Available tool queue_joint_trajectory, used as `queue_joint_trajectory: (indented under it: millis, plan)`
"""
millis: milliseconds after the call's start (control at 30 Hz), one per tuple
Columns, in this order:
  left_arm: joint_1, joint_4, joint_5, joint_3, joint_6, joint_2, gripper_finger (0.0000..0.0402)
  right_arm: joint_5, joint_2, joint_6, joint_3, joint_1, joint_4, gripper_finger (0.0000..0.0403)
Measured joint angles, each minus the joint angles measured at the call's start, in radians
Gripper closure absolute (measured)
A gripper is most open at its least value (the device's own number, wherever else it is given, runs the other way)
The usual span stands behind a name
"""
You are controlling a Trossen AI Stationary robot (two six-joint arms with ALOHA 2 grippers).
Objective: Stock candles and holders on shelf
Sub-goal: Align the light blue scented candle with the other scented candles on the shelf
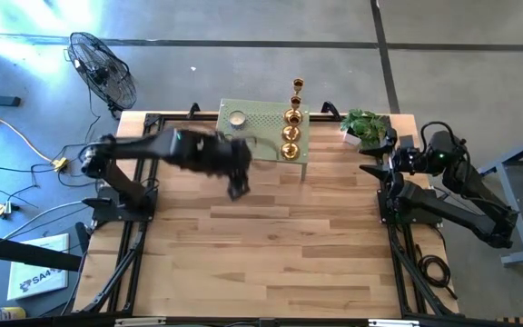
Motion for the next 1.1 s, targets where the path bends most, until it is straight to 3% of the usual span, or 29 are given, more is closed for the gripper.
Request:
queue_joint_trajectory:
  millis: [100,233,433,667,1100]
  plan:
    - [0.102,-0.011,0.016,0.050,0.014,-0.001,0.0116,0.004,0.000,-0.018,0.000,0.000,0.000,0.0172]
    - [0.248,-0.017,0.113,0.059,0.033,-0.001,0.0116,0.006,0.000,-0.025,0.000,0.000,0.001,0.0174]
    - [0.400,0.073,0.222,-0.005,0.150,0.000,0.0116,0.009,0.000,-0.025,0.000,0.000,0.001,0.0176]
    - [0.478,0.215,0.325,-0.090,0.185,0.004,0.0116,0.043,0.000,-0.026,0.000,0.000,0.001,0.0175]
    - [0.500,0.256,0.345,-0.107,0.241,0.142,0.0116,0.077,0.000,-0.087,0.000,0.000,0.001,0.0178]
